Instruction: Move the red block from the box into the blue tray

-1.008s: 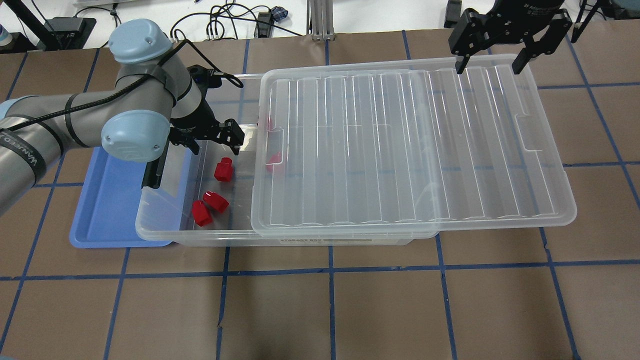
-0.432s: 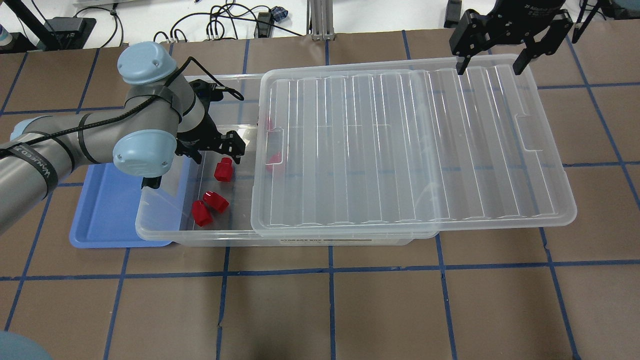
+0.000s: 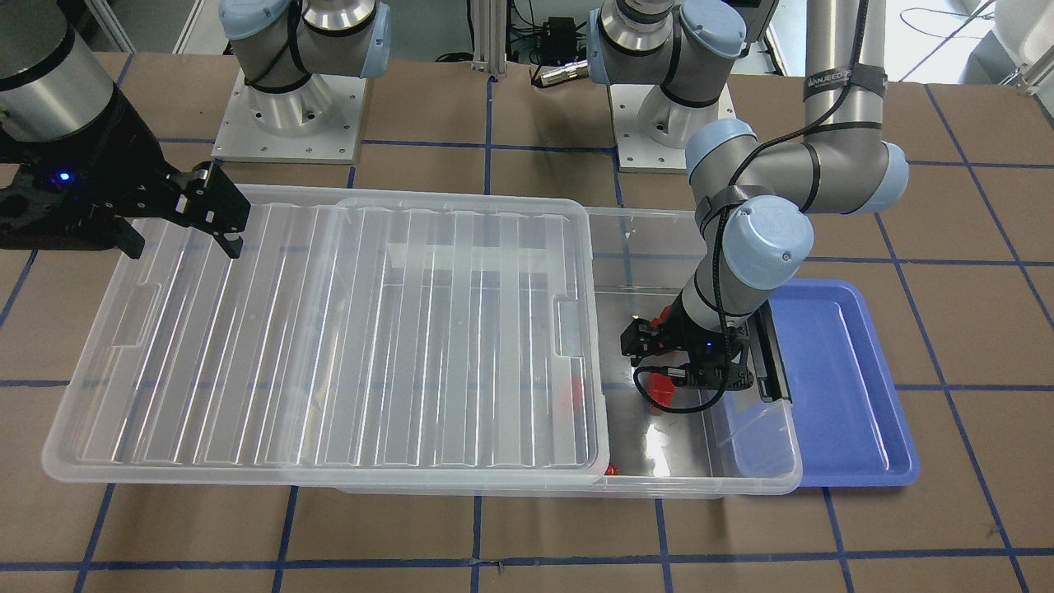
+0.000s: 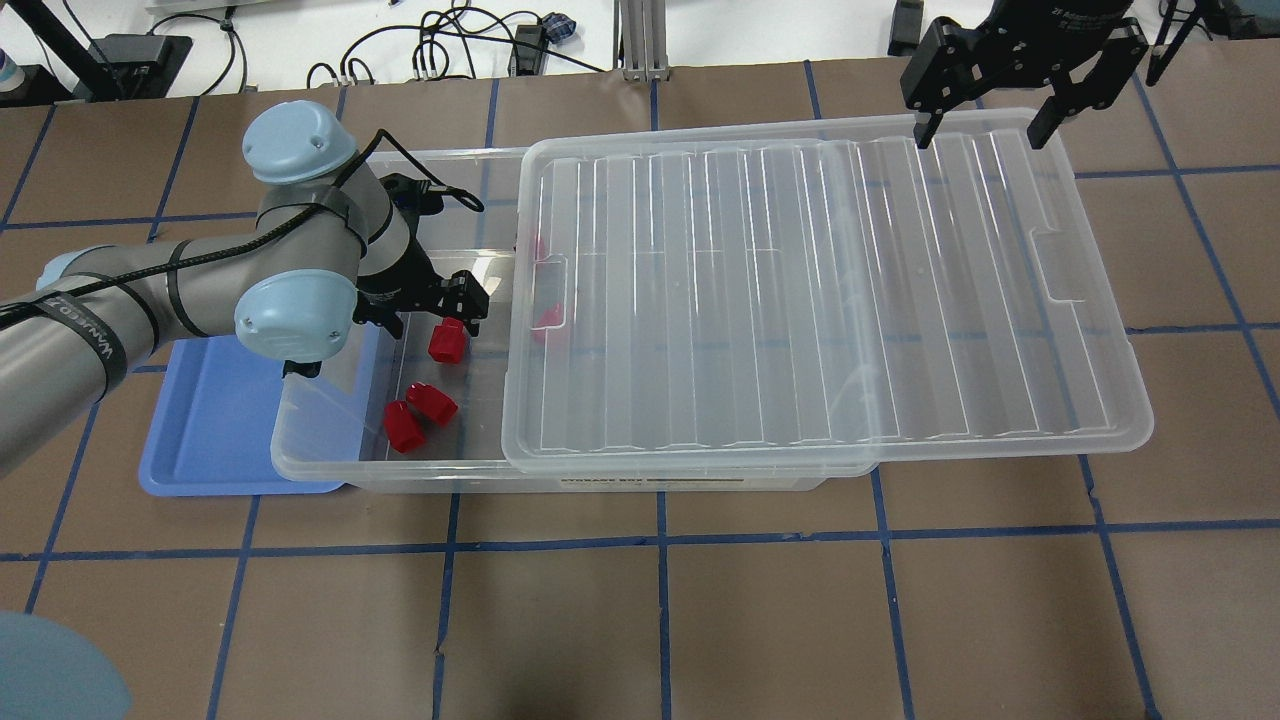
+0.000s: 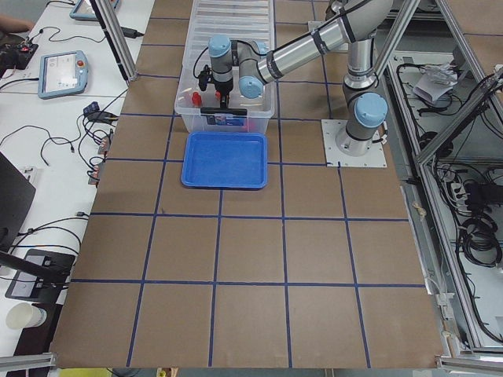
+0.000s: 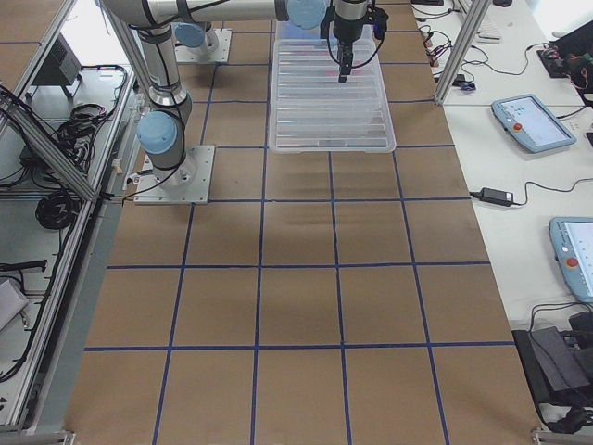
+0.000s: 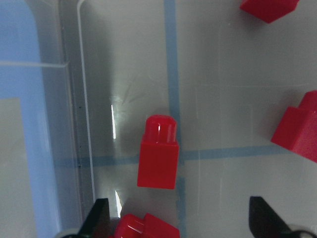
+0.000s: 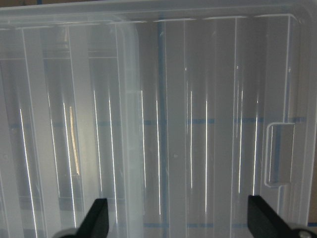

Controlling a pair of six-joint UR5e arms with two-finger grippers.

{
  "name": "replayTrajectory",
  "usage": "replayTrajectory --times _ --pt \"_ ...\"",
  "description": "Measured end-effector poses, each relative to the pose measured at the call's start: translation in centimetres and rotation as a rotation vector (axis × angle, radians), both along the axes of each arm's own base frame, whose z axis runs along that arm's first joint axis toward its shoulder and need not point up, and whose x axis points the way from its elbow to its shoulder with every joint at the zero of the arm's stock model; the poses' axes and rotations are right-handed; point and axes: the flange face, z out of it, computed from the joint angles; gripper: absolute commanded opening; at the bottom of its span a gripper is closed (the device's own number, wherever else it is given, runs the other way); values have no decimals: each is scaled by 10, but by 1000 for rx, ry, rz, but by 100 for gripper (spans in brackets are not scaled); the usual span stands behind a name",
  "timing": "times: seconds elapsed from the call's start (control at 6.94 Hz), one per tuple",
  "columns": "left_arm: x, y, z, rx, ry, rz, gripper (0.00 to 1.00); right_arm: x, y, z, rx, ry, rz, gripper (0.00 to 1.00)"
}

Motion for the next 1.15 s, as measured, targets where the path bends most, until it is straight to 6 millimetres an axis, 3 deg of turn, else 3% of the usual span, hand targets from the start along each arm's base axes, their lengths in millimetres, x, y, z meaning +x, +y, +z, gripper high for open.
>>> replayTrajectory --times 0.43,0.58,0.72,1.15 --pt "5 -3 -26 -15 -36 52 97 0 0 0 1 4 1 100" --pt "6 -5 -35 -26 -49 39 93 0 0 0 1 4 2 100" --pt "6 -6 -39 -29 -55 25 66 0 0 0 2 4 2 100" --pt "2 1 -50 -11 -46 24 22 -2 0 0 5 7 2 100"
